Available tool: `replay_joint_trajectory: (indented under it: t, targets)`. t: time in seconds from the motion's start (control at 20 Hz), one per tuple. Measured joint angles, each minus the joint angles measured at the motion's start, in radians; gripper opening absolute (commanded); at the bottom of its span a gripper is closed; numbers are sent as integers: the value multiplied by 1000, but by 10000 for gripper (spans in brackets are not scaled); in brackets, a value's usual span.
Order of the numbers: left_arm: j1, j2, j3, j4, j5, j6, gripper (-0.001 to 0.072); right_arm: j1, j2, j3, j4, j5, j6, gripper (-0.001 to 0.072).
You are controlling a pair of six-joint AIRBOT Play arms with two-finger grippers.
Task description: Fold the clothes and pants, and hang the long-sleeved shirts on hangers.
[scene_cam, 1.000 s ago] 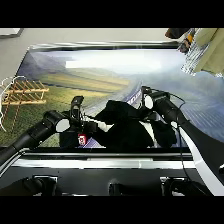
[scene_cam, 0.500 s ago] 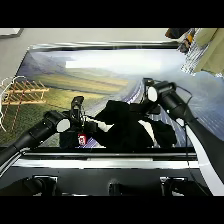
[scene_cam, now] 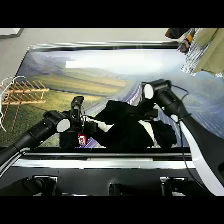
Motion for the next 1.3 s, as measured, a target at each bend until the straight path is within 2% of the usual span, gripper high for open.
replay_joint_trajectory:
  t: [0.15, 0.25, 0.3, 0.5, 0.7, 1.05, 1.3]
  targets:
    - [0, -1, 0, 0, 0, 0, 347, 34, -54, 2, 5, -13, 3, 509]
    - [0, -4, 0, 0, 0, 0, 347, 49, -82, 2, -14, -16, 5, 396]
    - [0, -6, 0, 0, 0, 0, 347, 53, -91, 2, -27, -10, 8, 376]
    - [0, -11, 0, 0, 0, 0, 348, 62, -106, 2, -77, 44, -1, 59]
    - [0, -12, 0, 0, 0, 0, 347, 64, -68, 2, -104, 74, -16, 52]
    - [0, -12, 0, -1, -32, 0, 347, 91, 108, 0, -119, 154, -11, 51]
    - [0, -12, 0, -5, -106, 0, 347, 238, 214, -108, -165, 187, 79, 50]
